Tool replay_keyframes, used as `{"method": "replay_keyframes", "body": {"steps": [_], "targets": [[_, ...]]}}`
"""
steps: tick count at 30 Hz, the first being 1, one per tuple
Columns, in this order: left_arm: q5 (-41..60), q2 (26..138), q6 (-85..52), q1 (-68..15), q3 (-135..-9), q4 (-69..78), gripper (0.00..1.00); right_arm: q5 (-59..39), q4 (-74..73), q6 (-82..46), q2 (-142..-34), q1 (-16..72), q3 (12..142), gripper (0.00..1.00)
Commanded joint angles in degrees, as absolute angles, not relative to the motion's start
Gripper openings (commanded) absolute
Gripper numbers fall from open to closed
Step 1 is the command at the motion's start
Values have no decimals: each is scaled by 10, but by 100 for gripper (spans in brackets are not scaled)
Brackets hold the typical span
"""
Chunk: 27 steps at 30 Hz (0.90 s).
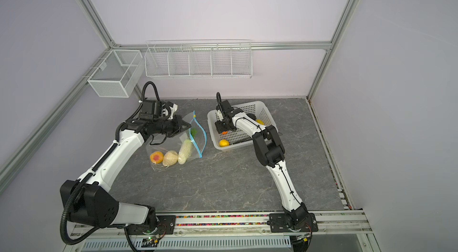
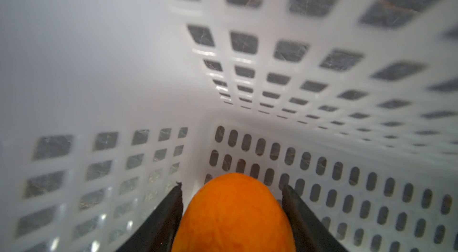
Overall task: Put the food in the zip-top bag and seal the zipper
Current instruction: 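Lower the right gripper into the basket and grasp the orange mandarin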
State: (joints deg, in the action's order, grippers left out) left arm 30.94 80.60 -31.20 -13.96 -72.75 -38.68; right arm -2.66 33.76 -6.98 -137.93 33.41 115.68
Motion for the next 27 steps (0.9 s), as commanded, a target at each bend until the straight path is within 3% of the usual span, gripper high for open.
{"method": "replay_keyframes", "body": {"steps": [1, 27], "targets": [[314, 803, -313, -143, -721, -374, 0, -34, 334, -72, -1365, 329, 1144, 61], [304, 815, -317, -143, -743, -398, 0, -51, 369, -83, -1308, 323, 1143, 47]]}}
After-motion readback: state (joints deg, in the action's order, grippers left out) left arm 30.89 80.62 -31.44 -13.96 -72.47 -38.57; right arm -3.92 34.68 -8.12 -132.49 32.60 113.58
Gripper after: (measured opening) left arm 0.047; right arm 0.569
